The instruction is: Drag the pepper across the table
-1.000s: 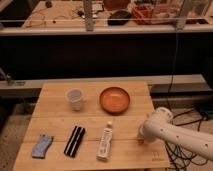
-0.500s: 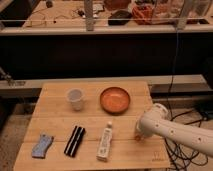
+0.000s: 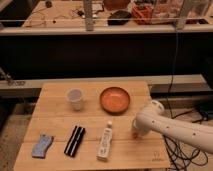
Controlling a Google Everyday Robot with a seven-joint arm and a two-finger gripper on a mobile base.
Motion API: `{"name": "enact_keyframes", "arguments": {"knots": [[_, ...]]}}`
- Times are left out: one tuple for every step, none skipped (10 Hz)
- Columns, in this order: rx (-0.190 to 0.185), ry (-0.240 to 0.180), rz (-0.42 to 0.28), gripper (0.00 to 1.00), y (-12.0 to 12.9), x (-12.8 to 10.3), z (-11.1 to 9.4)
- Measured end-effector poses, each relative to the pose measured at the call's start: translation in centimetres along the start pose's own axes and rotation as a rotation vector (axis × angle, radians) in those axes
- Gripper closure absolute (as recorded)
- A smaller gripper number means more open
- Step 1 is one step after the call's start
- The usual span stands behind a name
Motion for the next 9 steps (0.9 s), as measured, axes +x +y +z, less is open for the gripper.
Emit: {"name": "enact_keyframes", "arguments": {"knots": [[-0.002, -0.001, -0.004, 0.97, -0.1, 0.0, 0.0], [-0.004, 0.001, -0.013, 0.97, -0.5, 0.1, -0.1], [-0.003, 0.000, -0.026, 0.97, -1.1, -0.1, -0.1], [-0.007, 0.003, -0.039, 0.97, -2.0, -0.1, -0.1], [-0.004, 0.003, -0.057, 0.97, -3.6, -0.3, 0.0], [-0.004, 0.004, -0.067, 0.97, -4.4, -0.3, 0.0], [-0.008, 0.004, -0.073, 0.97, -4.7, -0.3, -0.1], [-0.012, 0.006, -0.083, 0.97, -4.9, -0.1, -0.1], [-0.011, 0.005, -0.092, 0.97, -5.2, -0.2, 0.0]]}}
